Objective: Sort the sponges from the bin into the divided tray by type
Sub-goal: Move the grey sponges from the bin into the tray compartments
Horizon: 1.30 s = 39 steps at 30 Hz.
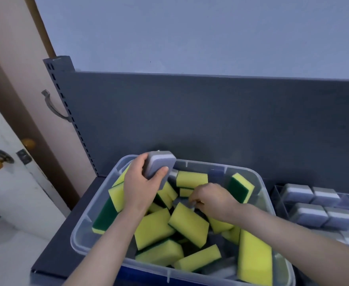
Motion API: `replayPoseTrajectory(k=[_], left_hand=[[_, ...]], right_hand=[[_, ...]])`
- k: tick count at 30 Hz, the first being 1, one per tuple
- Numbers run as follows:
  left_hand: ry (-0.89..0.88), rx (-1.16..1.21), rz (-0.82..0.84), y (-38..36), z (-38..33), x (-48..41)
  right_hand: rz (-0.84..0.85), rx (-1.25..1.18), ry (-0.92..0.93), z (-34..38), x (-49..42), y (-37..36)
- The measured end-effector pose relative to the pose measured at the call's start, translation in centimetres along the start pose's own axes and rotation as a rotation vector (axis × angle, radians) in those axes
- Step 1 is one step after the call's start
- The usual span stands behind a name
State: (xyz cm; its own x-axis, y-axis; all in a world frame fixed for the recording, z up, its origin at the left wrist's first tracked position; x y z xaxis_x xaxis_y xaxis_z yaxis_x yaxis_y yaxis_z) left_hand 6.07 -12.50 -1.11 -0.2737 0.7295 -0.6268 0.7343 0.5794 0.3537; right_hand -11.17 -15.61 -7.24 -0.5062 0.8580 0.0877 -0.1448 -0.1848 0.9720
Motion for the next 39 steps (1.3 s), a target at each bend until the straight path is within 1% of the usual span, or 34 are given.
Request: replayPoseTrajectory(k=[4,6,8,10,13,16,18,19,20,21,23,24,25,26,28,29,30,31,34,35,37,39], left_hand=[[0.018,0.014,-0.026,0.2,0.9,0.0],[-0.015,-0.017,-0.014,0.1,0.6,0.0],[-0.057,-0.045,0.009,0.0,-0.1,0.2],[-0.067,-0.05,0.019,-0.1,-0.1,0.2],[-0.032,-0.019,0.008,0.0,0.6,0.3],[-0.018,0.003,-0.004,0.2,0.8,0.4],[-0.021,0.011,-0.005,0.1,0.6,0.3],[-0.021,0.014,-0.007,0.1,0.6,0.3],[-0.02,0.015,-0.008,0.1,0.6,0.3],[-0.017,0.017,-0.007,0.0,0.6,0.3],[-0.011,0.027,-0.003,-0.1,0.7,0.4],[-0.009,0.031,-0.001,-0.2,0.7,0.4],[-0.009,0.032,0.003,-0.3,0.7,0.4],[-0.011,0.031,0.01,-0.4,0.7,0.4],[-0.017,0.024,0.028,-0.5,0.6,0.4],[-0.019,0.023,0.039,-0.6,0.6,0.4],[-0.022,0.025,0.049,-0.7,0.5,0.4],[-0.026,0.026,0.056,-0.8,0.4,0.5],[-0.023,0.031,0.056,-0.7,0.2,0.5],[-0.02,0.035,0.053,-0.7,0.2,0.5],[-0.019,0.042,0.054,-0.7,0.1,0.6],[-0.017,0.054,0.059,-0.8,0.1,0.6]], right_hand=[[0.046,0.114,0.006,0.8,-1.4,-2.0],[0.042,0.149,0.005,1.1,-2.1,-2.6],[0.036,0.151,-0.018,0.9,-2.5,-2.6],[0.012,0.093,-0.045,0.3,-2.5,-1.5],[-0.065,0.016,-0.077,-0.8,-1.7,2.4],[-0.158,-0.153,-0.12,-2.5,-0.1,7.3],[-0.273,-0.213,-0.082,-2.7,2.0,10.0],[-0.315,-0.223,-0.03,-2.2,3.3,10.5],[-0.319,-0.216,0.038,-1.3,4.6,10.3],[-0.277,-0.193,0.106,-0.3,5.7,9.0],[-0.097,-0.144,0.175,0.9,6.9,4.8],[-0.014,-0.142,0.169,0.8,7.0,2.8],[0.034,-0.167,0.141,0.3,6.8,1.7],[0.028,-0.217,0.095,-0.4,6.4,1.5],[-0.104,-0.34,-0.03,-1.9,5.2,2.9],[-0.16,-0.365,-0.086,-2.5,4.7,3.5],[-0.171,-0.353,-0.125,-2.6,4.0,3.7],[-0.129,-0.319,-0.15,-2.4,3.4,3.3],[0.124,-0.249,-0.156,-1.0,2.2,0.6],[0.185,-0.225,-0.151,-0.5,2.1,-0.2],[0.246,-0.189,-0.16,0.0,2.0,-1.4],[0.212,-0.195,-0.19,0.2,2.0,-1.3]])
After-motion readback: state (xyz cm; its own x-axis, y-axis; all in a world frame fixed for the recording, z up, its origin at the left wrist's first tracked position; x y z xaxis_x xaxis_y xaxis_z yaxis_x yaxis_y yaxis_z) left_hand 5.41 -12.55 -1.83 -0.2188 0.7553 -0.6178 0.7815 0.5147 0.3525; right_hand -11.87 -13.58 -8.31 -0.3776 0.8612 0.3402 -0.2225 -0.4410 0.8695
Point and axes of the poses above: each hand's wrist, its own x-axis away from the middle knuckle, its own y-axis out of the back of the hand, z = x × y, the point moved 10 cm from there along -x, towards the middle knuckle, and after that the axes turned 11 degrees about -y, right-handed, at the moved point
